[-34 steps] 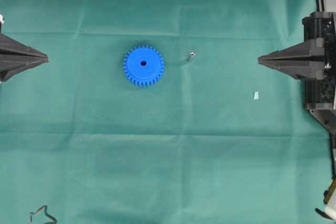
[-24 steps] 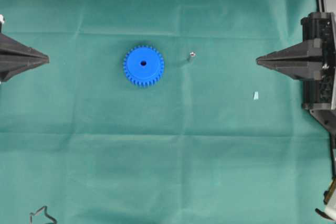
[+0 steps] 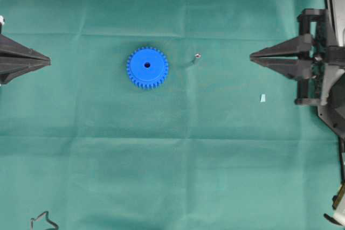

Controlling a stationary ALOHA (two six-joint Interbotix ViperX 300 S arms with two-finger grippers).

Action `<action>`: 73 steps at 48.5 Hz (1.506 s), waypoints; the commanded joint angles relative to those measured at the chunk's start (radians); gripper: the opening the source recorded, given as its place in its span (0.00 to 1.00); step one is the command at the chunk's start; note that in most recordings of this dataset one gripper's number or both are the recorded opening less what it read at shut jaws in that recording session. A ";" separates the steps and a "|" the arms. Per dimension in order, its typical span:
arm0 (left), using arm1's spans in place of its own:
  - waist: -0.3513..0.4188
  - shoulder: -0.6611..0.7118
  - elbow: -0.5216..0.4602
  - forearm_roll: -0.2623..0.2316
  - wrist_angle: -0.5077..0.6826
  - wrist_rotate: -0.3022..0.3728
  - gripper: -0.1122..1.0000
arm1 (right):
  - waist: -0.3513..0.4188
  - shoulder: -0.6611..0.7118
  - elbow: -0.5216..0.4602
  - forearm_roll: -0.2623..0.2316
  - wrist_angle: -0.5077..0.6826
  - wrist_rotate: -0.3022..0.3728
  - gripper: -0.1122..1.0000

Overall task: Insert the shaft into the center hole of the gear.
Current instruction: 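Move the right gripper left over the small silver shaft, opened, then lower and close the right gripper on the silver shaft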

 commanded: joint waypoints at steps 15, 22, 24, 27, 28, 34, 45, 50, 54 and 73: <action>-0.002 0.008 -0.025 0.003 -0.005 0.002 0.10 | -0.075 0.319 -0.032 0.052 -0.179 0.002 0.86; 0.000 0.008 -0.025 0.003 -0.005 0.002 0.10 | -0.104 0.466 -0.046 0.083 -0.245 0.002 0.84; -0.002 0.008 -0.025 0.003 -0.005 0.002 0.10 | -0.107 0.506 -0.052 0.087 -0.258 0.002 0.84; -0.002 0.008 -0.025 0.003 -0.005 0.002 0.10 | -0.107 0.561 -0.063 0.098 -0.276 0.002 0.84; -0.002 0.008 -0.025 0.003 -0.005 0.003 0.10 | -0.106 0.577 -0.066 0.101 -0.281 0.003 0.84; -0.002 0.009 -0.025 0.003 -0.005 0.003 0.10 | -0.107 0.667 -0.089 0.126 -0.302 0.003 0.84; -0.002 0.009 -0.025 0.003 -0.005 0.002 0.10 | -0.107 0.775 -0.115 0.153 -0.334 0.006 0.84; 0.000 0.011 -0.025 0.003 -0.002 0.002 0.10 | -0.106 0.804 -0.120 0.164 -0.339 0.011 0.84; -0.002 0.009 -0.025 0.003 0.000 0.002 0.10 | -0.106 0.821 -0.120 0.172 -0.348 0.012 0.84; -0.002 0.009 -0.025 0.003 0.008 0.002 0.10 | -0.107 0.861 -0.121 0.195 -0.370 0.012 0.80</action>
